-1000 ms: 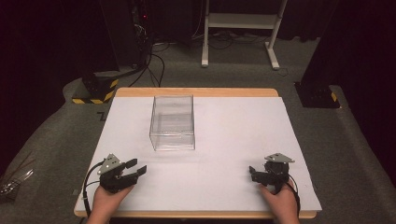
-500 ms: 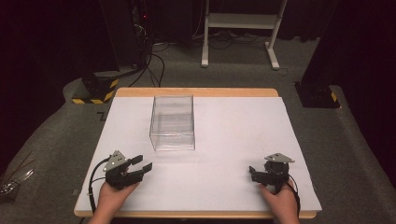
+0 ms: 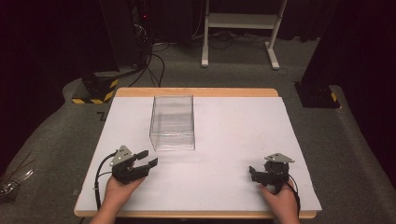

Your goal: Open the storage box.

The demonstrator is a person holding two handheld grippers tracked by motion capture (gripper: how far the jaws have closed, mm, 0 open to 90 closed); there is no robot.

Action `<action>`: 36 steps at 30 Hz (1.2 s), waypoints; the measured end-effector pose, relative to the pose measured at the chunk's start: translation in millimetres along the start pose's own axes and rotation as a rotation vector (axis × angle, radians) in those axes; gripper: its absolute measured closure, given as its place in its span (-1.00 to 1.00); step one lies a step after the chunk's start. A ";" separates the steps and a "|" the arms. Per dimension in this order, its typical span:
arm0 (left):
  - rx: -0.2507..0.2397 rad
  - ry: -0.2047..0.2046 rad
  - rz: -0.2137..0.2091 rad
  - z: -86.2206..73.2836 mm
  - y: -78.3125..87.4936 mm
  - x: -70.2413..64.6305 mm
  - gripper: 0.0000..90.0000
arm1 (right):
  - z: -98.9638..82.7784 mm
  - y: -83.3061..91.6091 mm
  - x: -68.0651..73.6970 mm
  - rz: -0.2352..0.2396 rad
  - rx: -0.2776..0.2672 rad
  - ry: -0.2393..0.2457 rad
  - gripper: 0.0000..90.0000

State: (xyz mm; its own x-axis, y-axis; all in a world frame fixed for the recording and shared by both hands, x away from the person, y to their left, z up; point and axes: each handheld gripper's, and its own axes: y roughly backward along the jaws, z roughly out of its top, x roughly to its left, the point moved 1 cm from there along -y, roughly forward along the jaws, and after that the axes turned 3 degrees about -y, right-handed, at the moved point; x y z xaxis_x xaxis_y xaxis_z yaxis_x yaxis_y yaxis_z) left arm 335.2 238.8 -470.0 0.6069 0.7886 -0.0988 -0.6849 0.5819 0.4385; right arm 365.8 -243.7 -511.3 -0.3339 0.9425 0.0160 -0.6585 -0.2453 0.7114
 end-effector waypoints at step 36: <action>0.017 -0.006 -0.034 31.6 -41.4 6.0 -0.06 | -0.2 0.3 0.4 -0.001 0.000 -0.001 -0.79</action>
State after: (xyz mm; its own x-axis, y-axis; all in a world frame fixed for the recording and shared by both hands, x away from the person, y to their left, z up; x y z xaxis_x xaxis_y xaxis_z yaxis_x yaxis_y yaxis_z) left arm 379.9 213.2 -460.5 0.6320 0.7673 -0.1088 -0.6569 0.6049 0.4501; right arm 365.3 -243.4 -511.2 -0.3328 0.9429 0.0159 -0.6587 -0.2445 0.7116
